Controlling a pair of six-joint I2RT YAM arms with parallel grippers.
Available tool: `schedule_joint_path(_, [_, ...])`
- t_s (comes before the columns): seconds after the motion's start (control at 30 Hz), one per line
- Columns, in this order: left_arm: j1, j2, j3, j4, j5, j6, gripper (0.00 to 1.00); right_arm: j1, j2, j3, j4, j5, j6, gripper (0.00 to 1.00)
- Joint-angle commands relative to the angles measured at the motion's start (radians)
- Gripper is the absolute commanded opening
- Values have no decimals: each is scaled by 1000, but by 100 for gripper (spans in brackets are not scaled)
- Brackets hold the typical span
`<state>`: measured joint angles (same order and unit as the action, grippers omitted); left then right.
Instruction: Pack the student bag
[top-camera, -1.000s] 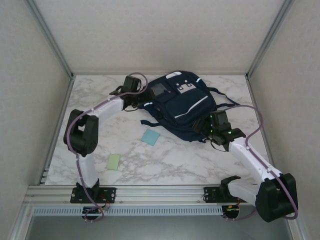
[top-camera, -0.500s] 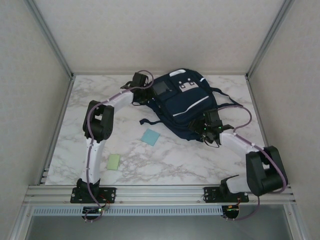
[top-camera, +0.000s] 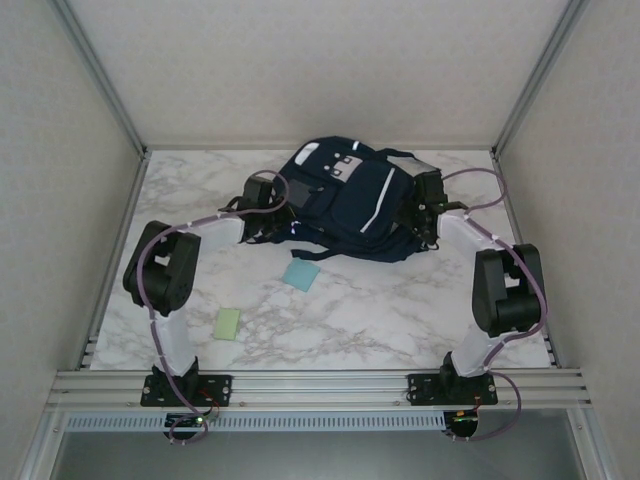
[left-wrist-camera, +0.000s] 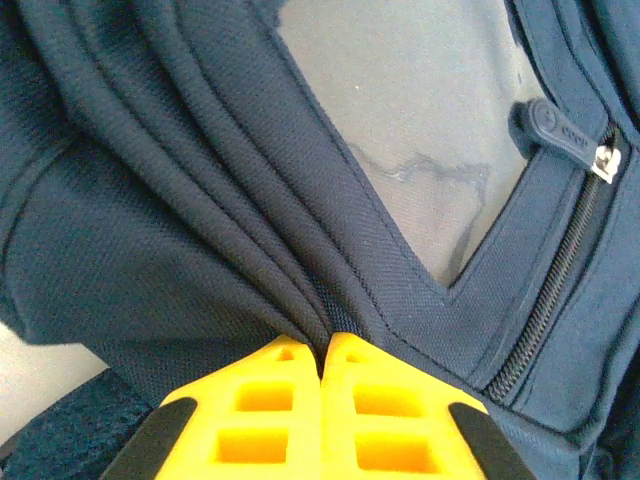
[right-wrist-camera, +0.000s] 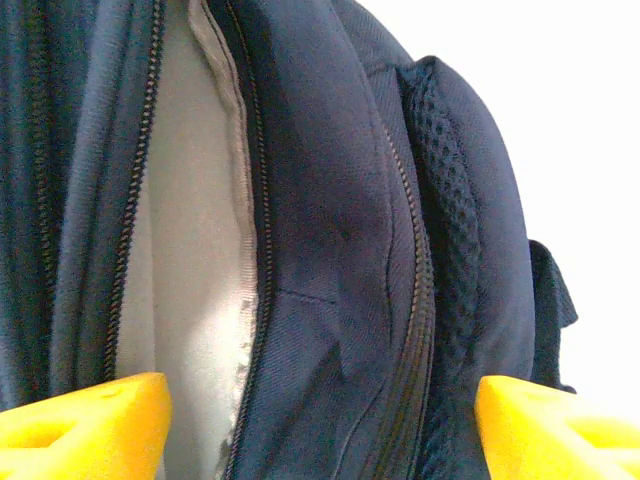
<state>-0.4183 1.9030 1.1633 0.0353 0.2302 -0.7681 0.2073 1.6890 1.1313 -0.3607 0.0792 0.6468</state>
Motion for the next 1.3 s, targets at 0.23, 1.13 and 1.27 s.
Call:
schedule_joint_path(0.23, [-35,-56,-21,47,105,-90,0,234,-266,61,-247,53,-91,95])
schedule_joint_path(1.13, [-85,-199,-30,40,96,-126,0,566,293,455,-339,401,45,81])
schedule_joint_path(1.27, [-83,-192,-23,33,94,-120,0,565,233,379,-285,401,49,79])
